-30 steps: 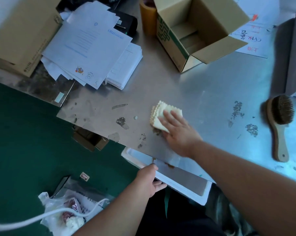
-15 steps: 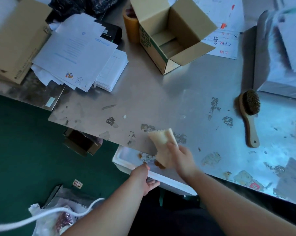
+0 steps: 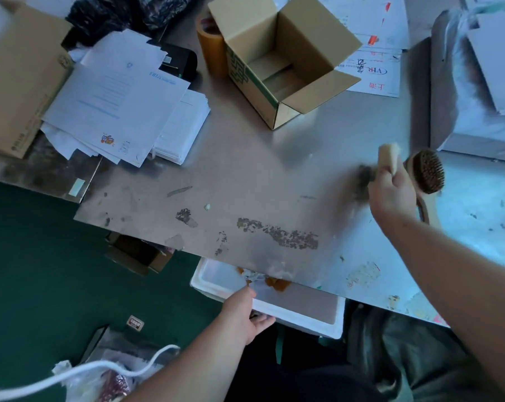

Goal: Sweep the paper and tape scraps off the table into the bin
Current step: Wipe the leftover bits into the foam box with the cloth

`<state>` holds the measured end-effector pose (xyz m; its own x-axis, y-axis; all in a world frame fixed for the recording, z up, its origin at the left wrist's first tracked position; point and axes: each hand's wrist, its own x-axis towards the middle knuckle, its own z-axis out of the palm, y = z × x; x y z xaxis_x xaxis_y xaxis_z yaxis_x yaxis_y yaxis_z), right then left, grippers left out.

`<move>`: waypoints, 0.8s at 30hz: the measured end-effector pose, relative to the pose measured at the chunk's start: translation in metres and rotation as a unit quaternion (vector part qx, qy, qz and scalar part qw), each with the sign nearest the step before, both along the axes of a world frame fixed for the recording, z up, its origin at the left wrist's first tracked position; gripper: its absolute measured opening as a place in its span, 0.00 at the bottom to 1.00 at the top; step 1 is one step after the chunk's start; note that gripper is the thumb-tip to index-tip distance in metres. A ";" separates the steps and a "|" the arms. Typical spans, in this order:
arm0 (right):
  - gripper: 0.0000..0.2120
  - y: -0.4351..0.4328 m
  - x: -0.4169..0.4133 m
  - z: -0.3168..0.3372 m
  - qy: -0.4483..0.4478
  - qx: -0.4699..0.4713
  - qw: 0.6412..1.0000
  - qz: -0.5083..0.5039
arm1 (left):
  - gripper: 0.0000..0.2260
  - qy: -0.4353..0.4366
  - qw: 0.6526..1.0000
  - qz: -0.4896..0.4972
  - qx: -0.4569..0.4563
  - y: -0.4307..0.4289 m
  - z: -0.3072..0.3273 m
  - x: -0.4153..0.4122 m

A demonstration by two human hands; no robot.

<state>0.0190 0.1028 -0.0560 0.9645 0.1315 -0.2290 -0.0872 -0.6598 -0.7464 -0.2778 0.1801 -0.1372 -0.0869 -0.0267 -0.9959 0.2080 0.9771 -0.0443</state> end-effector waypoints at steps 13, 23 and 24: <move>0.28 0.069 0.022 -0.065 0.004 -0.175 0.906 0.385 | 0.11 -0.003 1.000 0.001 -0.003 -0.002 -0.001 0.003; 0.28 0.012 -0.110 -0.060 -0.019 -0.121 0.831 0.542 | 0.13 0.010 1.000 -0.024 -0.002 -0.002 0.013 0.004; 0.27 0.003 -0.122 -0.060 -0.023 -0.119 0.828 0.548 | 0.14 0.012 1.000 -0.021 -0.001 -0.002 0.014 0.004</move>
<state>-0.1025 0.1061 -0.1164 0.3047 0.8895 -0.3404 0.6867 -0.4528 -0.5687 -0.2734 0.1779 -0.1231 -0.1119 -0.0243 -0.9934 0.2473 0.9676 -0.0515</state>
